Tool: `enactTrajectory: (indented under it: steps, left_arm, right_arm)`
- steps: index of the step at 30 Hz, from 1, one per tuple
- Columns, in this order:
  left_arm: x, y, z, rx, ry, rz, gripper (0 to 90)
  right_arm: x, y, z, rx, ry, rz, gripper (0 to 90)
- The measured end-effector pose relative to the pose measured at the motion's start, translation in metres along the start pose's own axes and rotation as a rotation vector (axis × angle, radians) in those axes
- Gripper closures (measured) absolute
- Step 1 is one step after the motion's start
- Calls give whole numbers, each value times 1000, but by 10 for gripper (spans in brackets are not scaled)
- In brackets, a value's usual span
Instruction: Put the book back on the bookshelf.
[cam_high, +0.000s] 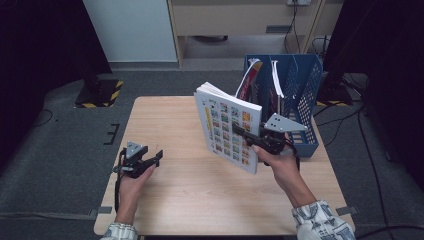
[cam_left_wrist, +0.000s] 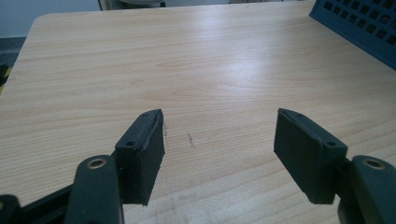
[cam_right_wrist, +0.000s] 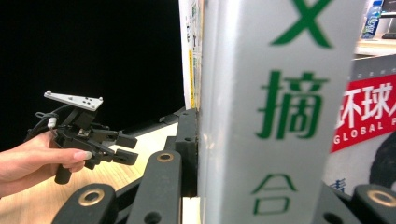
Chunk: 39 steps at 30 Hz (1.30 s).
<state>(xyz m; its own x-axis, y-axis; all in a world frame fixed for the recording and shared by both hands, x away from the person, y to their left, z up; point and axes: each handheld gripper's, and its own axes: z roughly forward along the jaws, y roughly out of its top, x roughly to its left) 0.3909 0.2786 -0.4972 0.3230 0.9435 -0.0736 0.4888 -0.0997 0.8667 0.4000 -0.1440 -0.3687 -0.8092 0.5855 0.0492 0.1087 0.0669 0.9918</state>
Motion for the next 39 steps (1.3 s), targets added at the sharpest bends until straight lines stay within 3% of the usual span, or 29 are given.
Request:
enactTrajectory:
  steps: [14, 39]
  left_arm:
    - [0, 0, 0, 1, 1, 3, 332]
    - [-3, -1, 4, 30, 4, 31, 320]
  right_arm:
    - [-8, -4, -25, -4, -25, 13, 739]
    - [-19, -4, -52, -7, -54, 15, 739]
